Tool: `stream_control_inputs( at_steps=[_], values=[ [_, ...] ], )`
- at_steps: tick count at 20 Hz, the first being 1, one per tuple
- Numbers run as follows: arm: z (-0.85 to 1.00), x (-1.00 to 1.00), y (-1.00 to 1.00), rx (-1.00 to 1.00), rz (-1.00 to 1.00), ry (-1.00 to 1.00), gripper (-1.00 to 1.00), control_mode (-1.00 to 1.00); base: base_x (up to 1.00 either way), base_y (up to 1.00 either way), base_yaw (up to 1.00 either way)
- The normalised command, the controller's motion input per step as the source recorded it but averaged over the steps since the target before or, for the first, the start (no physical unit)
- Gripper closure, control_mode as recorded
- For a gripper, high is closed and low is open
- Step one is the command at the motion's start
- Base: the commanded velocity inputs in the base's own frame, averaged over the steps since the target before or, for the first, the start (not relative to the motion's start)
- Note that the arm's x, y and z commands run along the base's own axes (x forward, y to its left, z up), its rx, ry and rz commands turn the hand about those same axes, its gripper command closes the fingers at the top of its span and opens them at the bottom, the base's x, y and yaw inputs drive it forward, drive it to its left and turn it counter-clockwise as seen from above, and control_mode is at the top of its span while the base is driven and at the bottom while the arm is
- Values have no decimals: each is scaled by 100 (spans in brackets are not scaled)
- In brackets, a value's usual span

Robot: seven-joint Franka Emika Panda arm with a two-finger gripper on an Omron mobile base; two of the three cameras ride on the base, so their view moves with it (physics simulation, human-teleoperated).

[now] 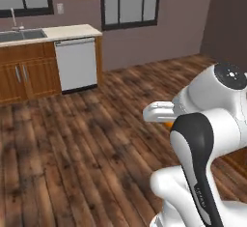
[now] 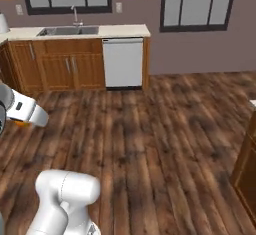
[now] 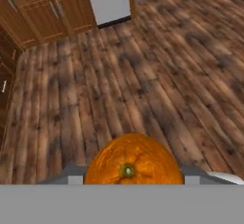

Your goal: Place the cold items (tomato and tangerine) from the fridge in one tupperware on the dining counter. Place the warm items (hot dog and kebab skewer) in the stove area in another tupperware.

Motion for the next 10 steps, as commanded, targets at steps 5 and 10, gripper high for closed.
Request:
stream_control_inputs(
  at_steps=[5, 10],
  values=[
    [0, 0, 0, 0, 0, 0, 100, 100, 45, 27, 96],
    [0, 0, 0, 0, 0, 0, 100, 100, 37, 24, 92]
  ],
)
